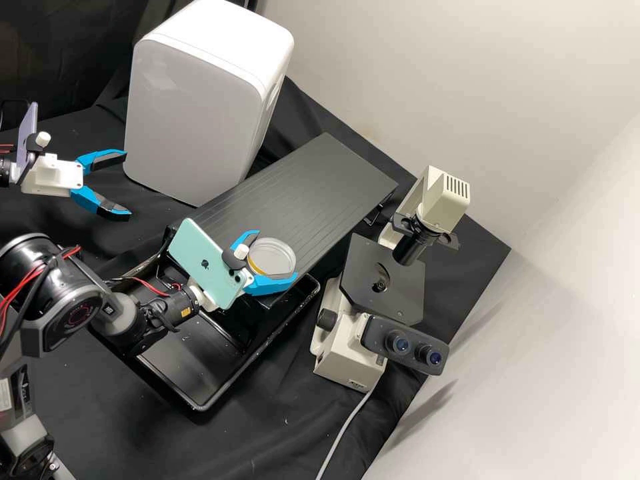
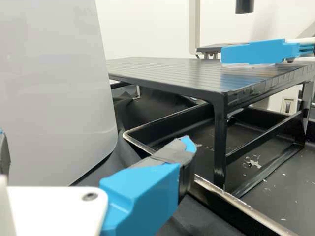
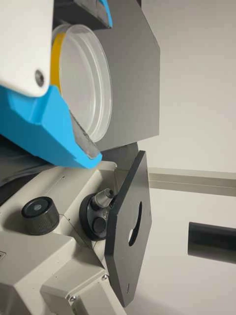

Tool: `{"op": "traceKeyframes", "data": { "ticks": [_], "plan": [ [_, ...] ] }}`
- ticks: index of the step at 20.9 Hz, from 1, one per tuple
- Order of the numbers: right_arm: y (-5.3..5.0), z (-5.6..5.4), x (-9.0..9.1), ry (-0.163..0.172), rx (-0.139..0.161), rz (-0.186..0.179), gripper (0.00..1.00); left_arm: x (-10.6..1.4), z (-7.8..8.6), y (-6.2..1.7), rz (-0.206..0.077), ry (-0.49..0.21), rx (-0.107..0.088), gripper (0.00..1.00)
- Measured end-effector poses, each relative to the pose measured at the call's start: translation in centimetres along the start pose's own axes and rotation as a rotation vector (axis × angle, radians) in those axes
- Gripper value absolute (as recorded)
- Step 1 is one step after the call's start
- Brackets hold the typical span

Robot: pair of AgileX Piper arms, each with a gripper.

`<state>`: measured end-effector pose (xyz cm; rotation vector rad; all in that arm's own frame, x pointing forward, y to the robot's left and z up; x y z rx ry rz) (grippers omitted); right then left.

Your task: Remove the lid from the petri dish

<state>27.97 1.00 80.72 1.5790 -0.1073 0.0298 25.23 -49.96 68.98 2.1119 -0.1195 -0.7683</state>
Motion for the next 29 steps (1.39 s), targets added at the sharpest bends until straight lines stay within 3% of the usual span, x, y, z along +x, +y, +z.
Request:
{"op": "traceKeyframes", "data": {
  "ticks": [19,25,29],
  "plan": [
    [0.2,-0.2,-0.5,0.006,0.0,0.006,0.0,0.0,-0.1,0.02,0.002,0.007,-0.001,1.0],
    [1.2,-1.0,-1.2,0.043,0.005,0.043,0.0,0.0,-0.2,0.06,0.007,0.027,-0.01,1.0],
    [1.2,-1.2,-1.3,0.053,0.007,0.048,0.0,0.0,-0.2,0.06,0.007,0.027,-0.01,1.0]
  ]
}}
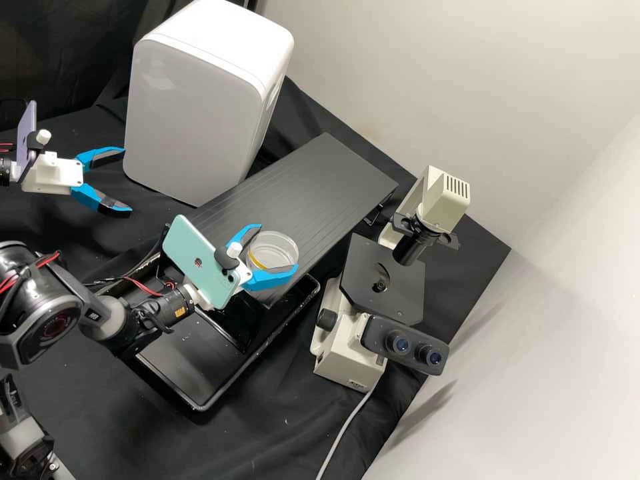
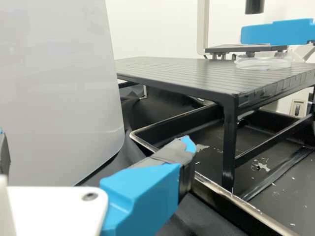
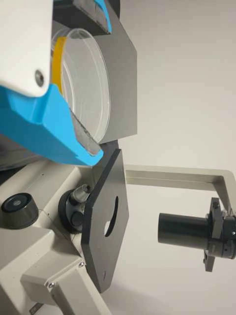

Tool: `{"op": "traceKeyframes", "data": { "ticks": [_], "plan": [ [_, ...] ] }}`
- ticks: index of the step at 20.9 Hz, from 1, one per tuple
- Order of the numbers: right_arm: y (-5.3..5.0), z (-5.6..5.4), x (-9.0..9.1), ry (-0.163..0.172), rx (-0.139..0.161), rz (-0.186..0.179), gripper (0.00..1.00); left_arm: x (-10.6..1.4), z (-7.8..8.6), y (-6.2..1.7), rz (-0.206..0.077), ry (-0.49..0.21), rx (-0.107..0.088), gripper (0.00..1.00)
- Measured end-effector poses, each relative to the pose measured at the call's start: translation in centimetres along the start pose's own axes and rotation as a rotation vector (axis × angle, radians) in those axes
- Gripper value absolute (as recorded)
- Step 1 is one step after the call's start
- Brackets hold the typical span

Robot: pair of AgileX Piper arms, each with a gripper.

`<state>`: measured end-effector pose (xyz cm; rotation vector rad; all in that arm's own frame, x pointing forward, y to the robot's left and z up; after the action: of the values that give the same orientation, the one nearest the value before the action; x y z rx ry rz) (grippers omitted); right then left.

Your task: Remove the lid from the petri dish

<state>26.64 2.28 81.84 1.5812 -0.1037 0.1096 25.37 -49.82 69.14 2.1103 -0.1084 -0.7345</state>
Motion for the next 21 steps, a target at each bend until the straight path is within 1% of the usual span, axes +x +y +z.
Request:
{"op": "traceKeyframes", "data": {
  "ticks": [4,6,10,13,14,15,17,18,21],
  "plan": [
    [-0.3,-0.3,0.0,0.004,0.006,-0.006,0.0,0.0,0.0,0.0,0.0,0.0,0.0,1.0],
    [-0.6,-0.6,-0.1,0.011,0.006,-0.014,0.0,0.0,0.0,0.0,0.0,0.0,0.0,1.0],
    [-1.7,-1.6,-0.3,0.038,-0.01,-0.043,0.0,0.0,0.0,0.0,0.0,0.0,0.0,1.0],
    [-2.5,-2.8,-0.4,0.076,-0.02,-0.068,0.0,0.0,0.0,0.0,0.0,0.0,0.0,1.0],
    [-2.9,-3.1,-0.3,0.086,-0.029,-0.077,0.0,0.0,0.0,0.0,0.0,0.0,0.0,1.0],
    [-3.1,-3.3,-0.3,0.092,-0.027,-0.083,0.0,0.0,0.0,0.0,0.0,0.0,0.0,1.0],
    [-3.5,-3.4,-0.3,0.09,-0.039,-0.093,0.0,0.0,0.0,0.0,0.0,0.0,0.0,1.0],
    [-3.7,-3.3,-0.3,0.085,-0.041,-0.096,0.0,0.0,0.0,0.0,0.0,0.0,0.0,1.0],
    [-3.8,-3.3,-0.3,0.077,-0.038,-0.096,0.0,0.0,0.0,0.0,0.0,0.0,0.0,1.0]
  ]
}}
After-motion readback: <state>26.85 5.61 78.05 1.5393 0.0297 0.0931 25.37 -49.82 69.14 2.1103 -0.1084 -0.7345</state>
